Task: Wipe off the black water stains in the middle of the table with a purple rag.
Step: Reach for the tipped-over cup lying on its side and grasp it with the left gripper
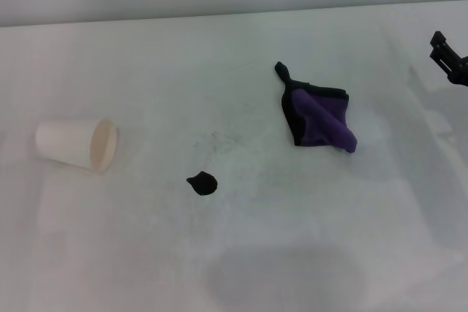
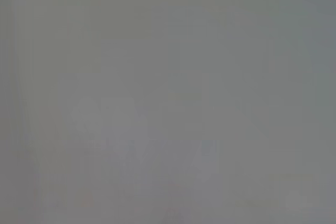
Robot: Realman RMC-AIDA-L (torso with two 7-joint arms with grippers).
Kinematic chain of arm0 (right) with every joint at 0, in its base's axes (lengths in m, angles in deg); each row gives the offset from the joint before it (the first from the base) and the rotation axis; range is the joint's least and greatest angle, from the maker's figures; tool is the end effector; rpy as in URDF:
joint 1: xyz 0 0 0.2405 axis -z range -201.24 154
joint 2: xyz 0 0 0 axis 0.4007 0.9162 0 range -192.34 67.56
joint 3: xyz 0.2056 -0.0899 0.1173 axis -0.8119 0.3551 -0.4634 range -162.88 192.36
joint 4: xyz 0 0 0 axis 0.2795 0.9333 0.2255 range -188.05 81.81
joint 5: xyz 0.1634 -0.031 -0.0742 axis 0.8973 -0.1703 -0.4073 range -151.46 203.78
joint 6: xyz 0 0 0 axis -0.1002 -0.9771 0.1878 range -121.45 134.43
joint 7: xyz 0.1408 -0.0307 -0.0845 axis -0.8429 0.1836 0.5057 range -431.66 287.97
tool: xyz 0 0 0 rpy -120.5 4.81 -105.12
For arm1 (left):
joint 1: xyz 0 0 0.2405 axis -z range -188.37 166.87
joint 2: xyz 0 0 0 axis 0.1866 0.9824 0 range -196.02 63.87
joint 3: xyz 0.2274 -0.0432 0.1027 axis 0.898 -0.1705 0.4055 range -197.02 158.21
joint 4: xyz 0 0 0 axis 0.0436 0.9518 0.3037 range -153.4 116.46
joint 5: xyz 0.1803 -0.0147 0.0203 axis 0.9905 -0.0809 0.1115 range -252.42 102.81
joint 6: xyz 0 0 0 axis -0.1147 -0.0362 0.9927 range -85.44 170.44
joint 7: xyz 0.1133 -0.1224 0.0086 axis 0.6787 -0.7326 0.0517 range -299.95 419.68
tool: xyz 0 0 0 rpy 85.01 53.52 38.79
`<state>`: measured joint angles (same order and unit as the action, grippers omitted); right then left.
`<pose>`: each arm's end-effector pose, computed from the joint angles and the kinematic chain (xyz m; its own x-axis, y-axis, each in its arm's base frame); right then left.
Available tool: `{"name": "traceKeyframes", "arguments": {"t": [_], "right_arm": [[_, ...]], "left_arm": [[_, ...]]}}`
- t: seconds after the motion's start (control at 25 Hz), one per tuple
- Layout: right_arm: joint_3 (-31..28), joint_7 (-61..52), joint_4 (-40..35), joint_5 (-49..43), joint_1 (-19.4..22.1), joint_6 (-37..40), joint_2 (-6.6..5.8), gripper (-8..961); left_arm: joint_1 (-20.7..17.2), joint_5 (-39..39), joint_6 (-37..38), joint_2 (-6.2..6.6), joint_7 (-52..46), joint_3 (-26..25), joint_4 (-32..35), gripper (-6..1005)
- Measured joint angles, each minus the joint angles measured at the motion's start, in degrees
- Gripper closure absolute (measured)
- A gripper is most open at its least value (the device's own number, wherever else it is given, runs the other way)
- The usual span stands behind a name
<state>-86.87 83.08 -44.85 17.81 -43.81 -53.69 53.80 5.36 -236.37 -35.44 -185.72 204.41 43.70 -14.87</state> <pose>0.3610 0.3252 0.0360 0.6472 -0.0922 -0.7567 -0.7621 -0.0572 -0.6449 -0.3501 0.2817 0.0391 0.4187 -0.0816 0.9044 0.9050 -0.0448 -0.4230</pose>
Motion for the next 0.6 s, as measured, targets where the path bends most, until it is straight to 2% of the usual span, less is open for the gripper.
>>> {"name": "traceKeyframes", "arguments": {"t": [0.6], "right_arm": [[0.54,-0.07,-0.37,-0.05,-0.08,0.14,0.00,88]], "left_arm": [[0.72,-1.80,1.27,-0.07,-1.26,0.00,-1.65,120]]}}
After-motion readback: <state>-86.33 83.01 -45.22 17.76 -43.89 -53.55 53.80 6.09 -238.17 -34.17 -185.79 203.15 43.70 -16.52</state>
